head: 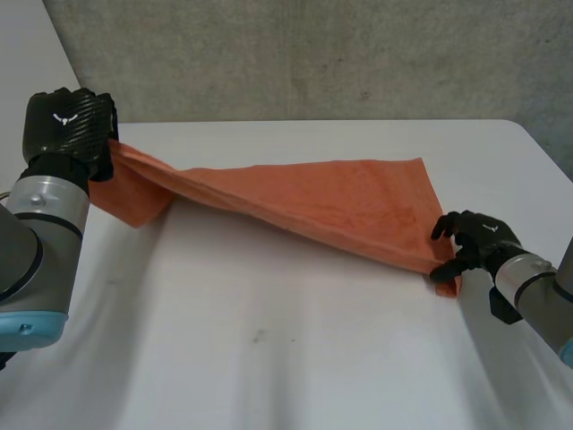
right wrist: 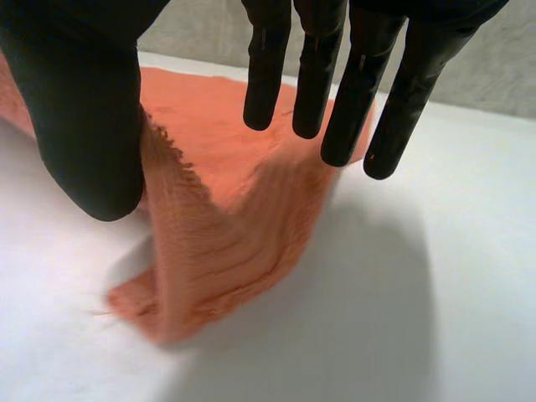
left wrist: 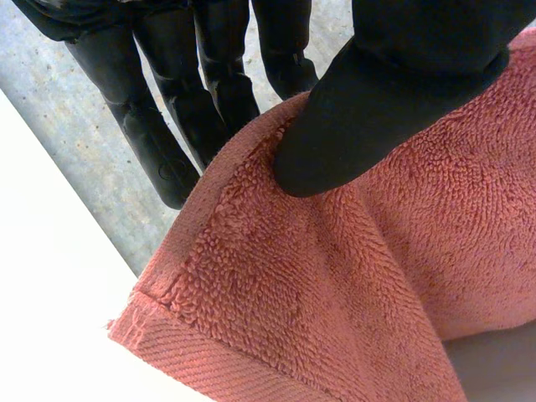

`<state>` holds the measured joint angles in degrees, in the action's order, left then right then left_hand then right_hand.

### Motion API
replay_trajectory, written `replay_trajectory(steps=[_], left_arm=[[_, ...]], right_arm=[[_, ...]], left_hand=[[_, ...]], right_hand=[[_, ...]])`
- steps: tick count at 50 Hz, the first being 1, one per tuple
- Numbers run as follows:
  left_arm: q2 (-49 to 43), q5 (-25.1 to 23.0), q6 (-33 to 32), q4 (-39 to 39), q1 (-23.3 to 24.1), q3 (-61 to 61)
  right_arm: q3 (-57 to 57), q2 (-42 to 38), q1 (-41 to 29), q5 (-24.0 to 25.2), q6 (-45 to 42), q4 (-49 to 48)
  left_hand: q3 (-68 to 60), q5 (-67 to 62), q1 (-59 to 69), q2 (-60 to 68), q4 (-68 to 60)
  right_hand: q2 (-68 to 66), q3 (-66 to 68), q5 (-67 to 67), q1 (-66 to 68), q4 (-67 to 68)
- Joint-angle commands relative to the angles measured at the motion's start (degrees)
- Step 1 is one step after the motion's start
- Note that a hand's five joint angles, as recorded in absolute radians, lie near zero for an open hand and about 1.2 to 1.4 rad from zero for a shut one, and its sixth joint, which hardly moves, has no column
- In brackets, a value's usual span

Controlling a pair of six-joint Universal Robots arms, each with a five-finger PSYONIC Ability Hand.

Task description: Fold the laundry

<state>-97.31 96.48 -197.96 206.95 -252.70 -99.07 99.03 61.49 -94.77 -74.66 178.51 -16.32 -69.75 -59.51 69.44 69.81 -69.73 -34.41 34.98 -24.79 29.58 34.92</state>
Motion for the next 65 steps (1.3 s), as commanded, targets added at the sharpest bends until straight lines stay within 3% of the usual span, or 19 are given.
replay_trajectory(steps=[1, 10, 18, 23, 25, 27, 31, 42, 44, 47, 51, 55, 60, 65], left_arm=[[0.02, 0.2, 0.47, -0.06, -0.25, -0.24], [0.02, 0.11, 2.14, -0.94, -2.0, -0.51], [-0.07, 0.11, 2.67, -1.55, -3.32, -0.86], [-0.59, 0.11, 2.67, -1.91, -4.29, -0.77], [-0.77, 0.11, 2.67, -1.99, -4.29, -0.68], [-0.86, 0.11, 2.67, -2.25, -4.2, -0.77], [-0.86, 0.11, 2.67, -4.01, -4.12, -1.03], [0.54, 0.2, 2.58, -12.17, -3.5, -1.74], [1.59, 0.11, 2.49, -13.93, -3.5, -1.65], [4.23, 0.11, 2.49, -17.97, -3.59, -1.65], [6.17, 0.02, 2.4, -23.0, -3.76, -1.74], [7.4, 0.2, 2.05, -30.8, -3.59, -2.35], [7.14, 0.2, 1.7, -37.05, -4.03, -3.49], [5.38, -0.06, 1.44, -37.68, -4.2, -3.93]], right_arm=[[-1.29, -0.76, 0.29, -4.0, -1.68, -2.23], [-4.1, -4.27, 1.69, -4.53, -0.98, -0.22], [-4.98, -4.01, 2.67, -3.22, -0.45, 8.57], [-4.81, -3.66, 2.84, -1.81, 1.31, 9.02], [-4.81, -3.66, 3.02, -1.46, 1.58, 9.02], [-4.63, -3.57, 3.63, -1.02, 1.66, 8.76], [-3.93, -3.4, 3.9, -0.66, 1.66, 7.26], [-2.7, 16.47, 5.3, 6.28, -0.71, 6.3], [-4.1, 22.85, 6.53, 8.81, -5.34, 10.66], [-4.9, 25.52, 7.24, 9.88, -9.06, 14.03], [-8.58, 29.12, 8.46, 10.85, -24.03, 25.94], [-10.6, 28.6, 8.38, 10.06, -39.59, 38.43], [-10.7, 26.5, 8.38, 7.78, -51.04, 45.13], [-10.87, 19.21, 8.12, 2.52, -54.49, 45.41]], left_hand=[[-10.25, -10.49, 10.56, 10.19, -10.27], [-10.25, -10.49, 10.56, 10.19, -10.27], [-10.25, -10.49, 10.56, 10.19, -10.27], [-10.25, -10.49, 10.56, 10.19, -10.27], [-10.25, -10.49, 10.56, 10.19, -10.27], [-10.25, -10.49, 10.56, 10.19, -10.27], [-10.25, -10.49, 10.56, 10.19, -10.27], [-10.25, -10.49, 10.56, 10.19, -10.27], [-10.25, -10.49, 10.56, 10.19, -10.27], [-10.25, -10.49, 10.56, 10.19, -10.27], [-10.25, -10.49, 10.56, 10.19, -10.27], [-10.25, -10.49, 10.56, 10.19, -10.27], [-10.25, -10.49, 10.56, 10.19, -10.27], [-10.25, -10.49, 10.56, 10.19, -10.27]], right_hand=[[-11.17, 10.59, -10.78, 15.99, 10.66], [-20.75, 20.18, -20.37, 25.58, 20.25], [-5.16, 4.58, -4.77, 9.98, 4.65], [-7.63, 7.06, -7.25, 12.46, 7.12], [-13.69, 13.12, -13.31, 18.52, 13.18], [-45.39, 44.82, -45.01, 50.22, 44.88], [-45.59, 45.02, -45.21, 50.42, 45.08], [-45.59, 45.02, -45.21, 50.42, 45.08], [-45.59, 45.02, -45.21, 50.42, 45.08], [-45.59, 45.02, -45.21, 50.42, 45.08], [-45.59, 45.02, -45.21, 50.42, 45.08], [-45.59, 45.02, -45.21, 50.42, 45.08], [-45.59, 45.02, -45.21, 50.42, 45.08], [-45.59, 45.02, -45.21, 50.42, 45.08]])
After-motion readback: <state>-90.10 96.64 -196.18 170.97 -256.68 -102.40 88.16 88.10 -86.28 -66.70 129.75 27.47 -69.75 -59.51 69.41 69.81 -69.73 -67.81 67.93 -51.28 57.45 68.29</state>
